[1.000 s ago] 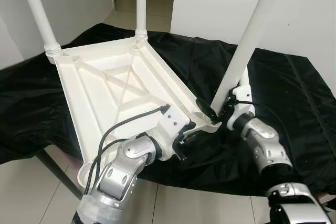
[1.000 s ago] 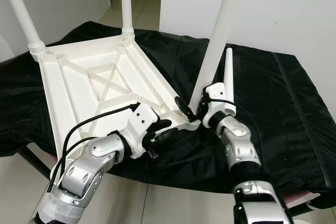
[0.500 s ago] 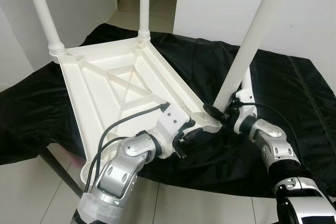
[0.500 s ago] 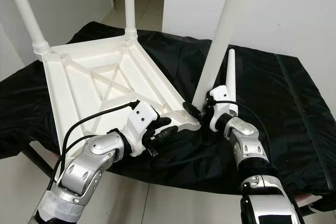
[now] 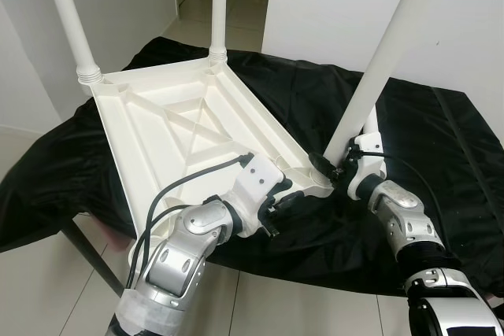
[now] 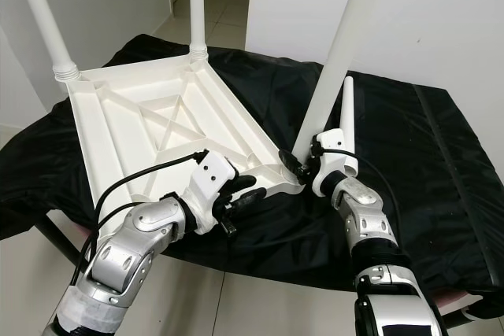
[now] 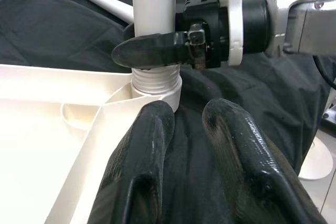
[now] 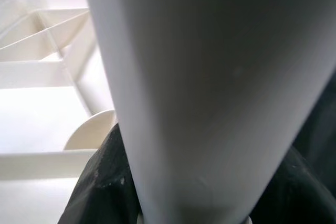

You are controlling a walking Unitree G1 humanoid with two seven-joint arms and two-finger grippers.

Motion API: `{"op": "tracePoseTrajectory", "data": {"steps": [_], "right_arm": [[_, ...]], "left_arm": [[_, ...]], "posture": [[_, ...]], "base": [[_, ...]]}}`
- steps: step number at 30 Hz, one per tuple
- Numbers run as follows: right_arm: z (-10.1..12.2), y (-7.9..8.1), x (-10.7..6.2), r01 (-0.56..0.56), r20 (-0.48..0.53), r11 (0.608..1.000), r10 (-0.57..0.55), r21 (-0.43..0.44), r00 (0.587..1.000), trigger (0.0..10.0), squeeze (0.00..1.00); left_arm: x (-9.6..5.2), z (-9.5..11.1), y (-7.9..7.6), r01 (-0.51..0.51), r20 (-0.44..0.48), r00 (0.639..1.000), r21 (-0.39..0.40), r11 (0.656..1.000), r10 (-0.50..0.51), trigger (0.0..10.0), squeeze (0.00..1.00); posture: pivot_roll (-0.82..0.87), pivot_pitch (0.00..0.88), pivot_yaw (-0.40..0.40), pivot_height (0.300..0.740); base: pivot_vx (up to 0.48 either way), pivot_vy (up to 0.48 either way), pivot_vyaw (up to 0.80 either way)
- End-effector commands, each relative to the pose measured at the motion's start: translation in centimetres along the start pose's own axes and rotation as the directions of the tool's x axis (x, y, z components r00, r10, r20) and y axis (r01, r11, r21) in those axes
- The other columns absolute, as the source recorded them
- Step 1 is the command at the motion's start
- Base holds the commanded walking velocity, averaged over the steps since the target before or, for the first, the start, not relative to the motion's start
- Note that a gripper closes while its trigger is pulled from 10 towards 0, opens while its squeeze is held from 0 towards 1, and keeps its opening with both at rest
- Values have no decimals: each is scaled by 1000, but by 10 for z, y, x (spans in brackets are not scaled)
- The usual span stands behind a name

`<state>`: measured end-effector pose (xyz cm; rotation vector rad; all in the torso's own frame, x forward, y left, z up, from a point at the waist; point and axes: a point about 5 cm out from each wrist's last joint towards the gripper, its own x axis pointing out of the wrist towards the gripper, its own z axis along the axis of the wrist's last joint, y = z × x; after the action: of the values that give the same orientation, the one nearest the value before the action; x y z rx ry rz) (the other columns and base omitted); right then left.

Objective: Building children table

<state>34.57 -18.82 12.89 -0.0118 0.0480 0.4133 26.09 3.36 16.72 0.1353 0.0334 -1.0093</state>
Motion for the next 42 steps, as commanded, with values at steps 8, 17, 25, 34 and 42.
{"op": "tracePoseTrajectory", "data": {"steps": [8, 17, 25, 34, 42], "right_arm": [[-21, 22, -3, 231, -80, 966, -223, 113, 972, 10000, 0], [-21, 58, -10, 526, -90, 828, -519, 196, 850, 10000, 0], [-11, 72, -9, 483, -40, 846, -487, 226, 873, 10000, 0], [5, 59, -16, 404, 63, 889, -426, 214, 903, 10000, 1000], [14, 36, -19, 310, 105, 942, -324, 131, 940, 10000, 1000]], "left_arm": [[1, -1, 1, -73, 6, 997, -11, 997, 73, 10000, 0], [2, -1, 3, -76, 9, 997, -13, 997, 76, 10000, 0], [2, -1, 4, -80, 13, 997, -15, 997, 81, 10000, 0], [2, 1, 7, -86, 16, 996, -6, 996, 86, 10000, 0], [4, 5, 9, -87, 25, 996, 8, 996, 87, 10000, 0]], "posture": [[-1, 0, -101, 740], [-14, 0, -107, 740], [-16, 0, -109, 740], [-12, 0, -105, 740], [-8, 0, -101, 740]], "base": [[0, 0, 0], [0, 0, 0], [0, 0, 0], [0, 0, 0], [0, 0, 0]]}}
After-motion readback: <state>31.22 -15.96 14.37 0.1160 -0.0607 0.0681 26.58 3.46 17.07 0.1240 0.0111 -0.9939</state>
